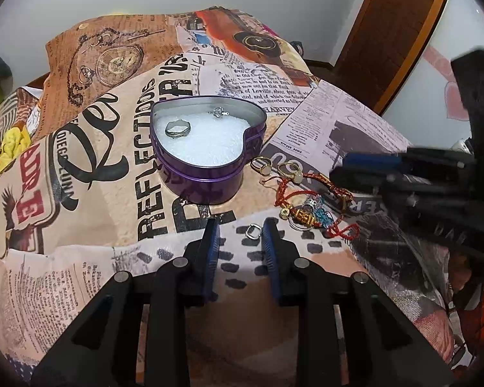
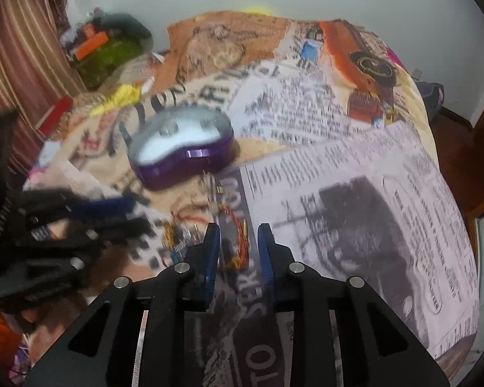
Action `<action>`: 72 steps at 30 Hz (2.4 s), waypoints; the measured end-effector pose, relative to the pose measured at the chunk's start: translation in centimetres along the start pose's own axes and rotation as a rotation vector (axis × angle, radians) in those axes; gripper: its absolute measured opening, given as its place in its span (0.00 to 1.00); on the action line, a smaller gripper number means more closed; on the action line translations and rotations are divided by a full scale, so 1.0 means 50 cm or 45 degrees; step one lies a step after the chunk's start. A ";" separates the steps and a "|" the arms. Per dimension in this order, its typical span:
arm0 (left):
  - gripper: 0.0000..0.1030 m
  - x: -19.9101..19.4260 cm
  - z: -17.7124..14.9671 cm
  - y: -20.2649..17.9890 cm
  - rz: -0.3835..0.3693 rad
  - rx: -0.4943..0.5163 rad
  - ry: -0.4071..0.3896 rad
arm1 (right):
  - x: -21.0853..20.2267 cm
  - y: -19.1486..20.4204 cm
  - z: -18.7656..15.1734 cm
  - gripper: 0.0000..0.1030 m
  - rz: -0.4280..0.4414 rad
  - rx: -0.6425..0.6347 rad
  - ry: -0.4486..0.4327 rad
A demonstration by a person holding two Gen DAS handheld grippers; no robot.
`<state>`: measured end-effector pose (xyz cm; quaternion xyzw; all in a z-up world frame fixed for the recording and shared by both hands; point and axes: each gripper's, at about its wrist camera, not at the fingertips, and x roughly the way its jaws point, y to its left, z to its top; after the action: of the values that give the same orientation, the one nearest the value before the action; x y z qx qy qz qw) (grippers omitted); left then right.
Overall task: Organize jewelry
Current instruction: 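Grasp a small ring with the left tool while the right tool grasps a gold hoop earring, then lower the ring into the tin with the left tool while the right tool lowers the earring in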
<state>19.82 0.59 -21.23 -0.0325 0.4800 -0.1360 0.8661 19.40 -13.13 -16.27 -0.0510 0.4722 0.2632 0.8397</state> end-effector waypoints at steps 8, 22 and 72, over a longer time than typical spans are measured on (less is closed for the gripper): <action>0.25 0.004 -0.002 0.002 -0.017 -0.003 -0.020 | 0.062 0.035 0.024 0.21 0.002 -0.102 0.070; 0.07 0.003 -0.005 -0.004 -0.024 0.012 -0.036 | 0.068 0.031 0.022 0.08 0.004 -0.111 0.048; 0.07 -0.056 0.097 0.064 0.073 -0.053 -0.233 | 0.044 0.071 0.119 0.07 0.049 -0.112 -0.113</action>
<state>23.16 4.07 -16.92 -0.0491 0.4023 -0.0978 0.9090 23.12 -7.24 -14.26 -0.0671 0.4234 0.3018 0.8516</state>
